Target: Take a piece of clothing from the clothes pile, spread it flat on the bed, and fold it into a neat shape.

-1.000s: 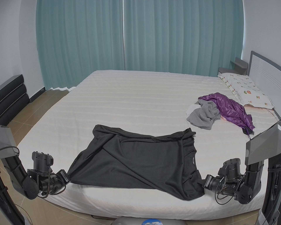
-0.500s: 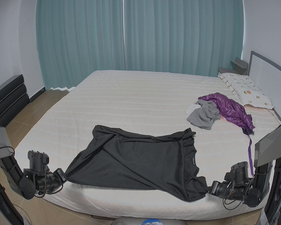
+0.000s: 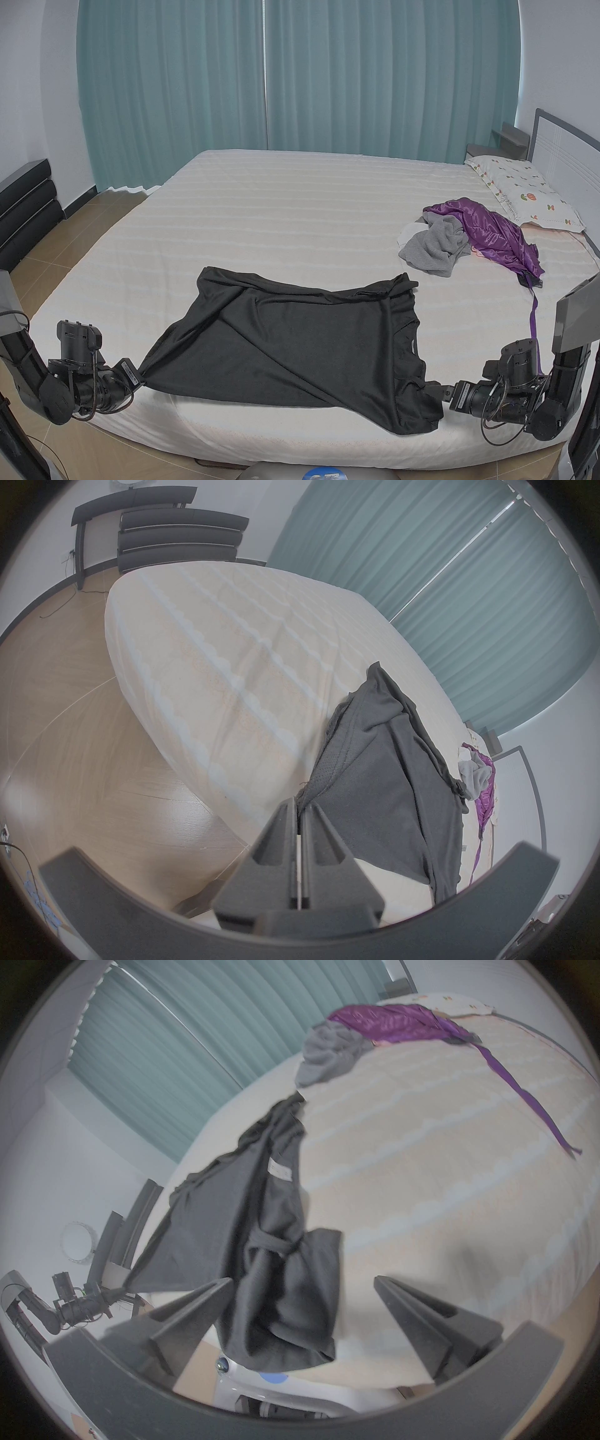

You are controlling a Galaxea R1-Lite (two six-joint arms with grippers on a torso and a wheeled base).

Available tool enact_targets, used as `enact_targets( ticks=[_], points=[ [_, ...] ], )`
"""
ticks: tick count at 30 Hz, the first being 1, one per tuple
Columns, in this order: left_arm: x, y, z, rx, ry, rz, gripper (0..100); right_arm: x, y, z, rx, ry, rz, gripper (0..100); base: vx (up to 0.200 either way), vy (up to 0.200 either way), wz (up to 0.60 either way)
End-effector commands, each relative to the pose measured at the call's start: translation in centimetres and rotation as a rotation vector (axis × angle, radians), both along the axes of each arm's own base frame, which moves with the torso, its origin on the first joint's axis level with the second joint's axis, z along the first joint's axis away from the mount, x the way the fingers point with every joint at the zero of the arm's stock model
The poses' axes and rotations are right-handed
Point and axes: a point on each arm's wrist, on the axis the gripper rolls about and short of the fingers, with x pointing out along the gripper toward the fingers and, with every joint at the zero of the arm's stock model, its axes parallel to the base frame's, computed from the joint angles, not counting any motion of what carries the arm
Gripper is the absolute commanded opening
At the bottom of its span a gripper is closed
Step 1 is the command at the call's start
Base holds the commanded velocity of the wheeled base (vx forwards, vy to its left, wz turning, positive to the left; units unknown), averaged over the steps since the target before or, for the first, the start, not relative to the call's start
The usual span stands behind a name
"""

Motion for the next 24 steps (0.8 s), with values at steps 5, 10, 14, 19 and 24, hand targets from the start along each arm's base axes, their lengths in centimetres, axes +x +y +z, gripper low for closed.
enact_targets(
  ticks=[5,10,14,19,24],
  points=[
    [-0.1,0.0,0.0,-0.013,0.003,-0.010,0,4.5,1.5,-0.1,0.040,-0.101,0.005,100,0.000,0.000,0.00],
    [-0.2,0.0,-0.1,-0.021,0.008,-0.018,0,7.2,2.4,-2.1,0.039,-0.059,0.001,100,0.000,0.000,0.00],
    [-0.1,0.0,-0.2,-0.023,0.011,-0.018,0,8.3,2.8,-3.9,0.043,0.023,0.026,0,0.000,0.000,0.00],
    [-0.2,0.0,-0.3,-0.023,0.014,-0.018,0,10.3,2.4,-3.3,0.079,-0.005,-0.019,0,0.000,0.000,0.00],
    [-0.2,-0.1,-0.3,-0.023,0.014,-0.020,0,12.0,1.2,-1.9,0.098,-0.076,-0.068,0,0.000,0.000,0.00]
  ],
)
